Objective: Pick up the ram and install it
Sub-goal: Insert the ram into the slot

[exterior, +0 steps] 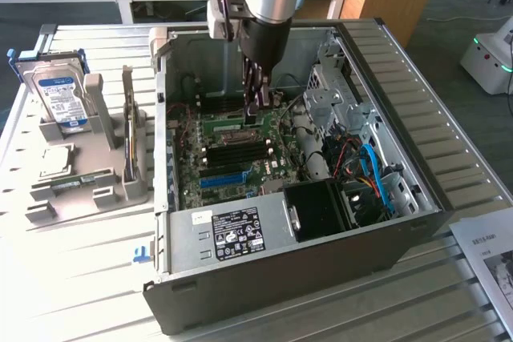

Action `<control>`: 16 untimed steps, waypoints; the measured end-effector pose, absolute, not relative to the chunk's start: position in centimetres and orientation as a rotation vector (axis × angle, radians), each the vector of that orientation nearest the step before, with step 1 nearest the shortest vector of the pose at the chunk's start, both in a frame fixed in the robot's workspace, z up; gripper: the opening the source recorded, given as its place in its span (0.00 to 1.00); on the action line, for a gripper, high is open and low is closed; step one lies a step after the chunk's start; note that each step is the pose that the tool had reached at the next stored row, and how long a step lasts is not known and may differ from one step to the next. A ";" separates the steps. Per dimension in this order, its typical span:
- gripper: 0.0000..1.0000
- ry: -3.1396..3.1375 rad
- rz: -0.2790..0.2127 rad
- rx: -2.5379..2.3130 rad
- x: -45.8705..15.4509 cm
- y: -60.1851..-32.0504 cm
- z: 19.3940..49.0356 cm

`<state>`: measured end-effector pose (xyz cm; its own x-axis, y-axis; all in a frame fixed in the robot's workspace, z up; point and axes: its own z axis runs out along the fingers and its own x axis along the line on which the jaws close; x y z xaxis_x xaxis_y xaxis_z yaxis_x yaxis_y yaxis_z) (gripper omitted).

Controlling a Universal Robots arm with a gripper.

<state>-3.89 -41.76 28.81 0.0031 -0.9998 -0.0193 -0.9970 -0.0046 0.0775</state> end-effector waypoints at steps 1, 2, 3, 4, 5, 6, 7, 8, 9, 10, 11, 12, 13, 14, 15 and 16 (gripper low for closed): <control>0.12 -2.187 -0.106 2.195 -3.9 -41.8 28.7; 0.12 -2.187 -0.106 2.195 -3.9 -41.8 28.6; 0.12 -2.187 -0.106 2.195 -3.9 -41.8 28.5; 0.12 -2.187 -0.106 2.195 -3.9 -41.8 28.4; 0.12 -2.187 -0.106 2.195 -3.9 -41.8 28.2; 0.12 -2.187 -0.106 2.195 -3.9 -41.8 28.1; 0.12 -2.187 -0.106 2.195 -3.9 -41.8 28.0; 0.12 -2.187 -0.106 2.195 -3.9 -41.8 27.9; 0.12 -2.187 -0.106 2.195 -3.9 -41.8 27.7; 0.12 -2.187 -0.106 2.195 -3.9 -41.8 27.6; 0.12 -2.187 -0.106 2.195 -3.9 -41.8 27.5; 0.12 -2.187 -0.106 2.195 -3.9 -41.8 27.4; 0.12 -2.187 -0.106 2.195 -3.9 -41.8 27.2; 0.12 -2.187 -0.106 2.195 -3.9 -41.8 27.1; 0.12 -2.187 -0.106 2.195 -3.9 -41.8 27.0; 0.12 -2.187 -0.106 2.195 -3.9 -41.8 26.9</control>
<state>-3.89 -41.76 26.88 0.0031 -0.9998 -0.0194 -0.9970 -0.0046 0.0770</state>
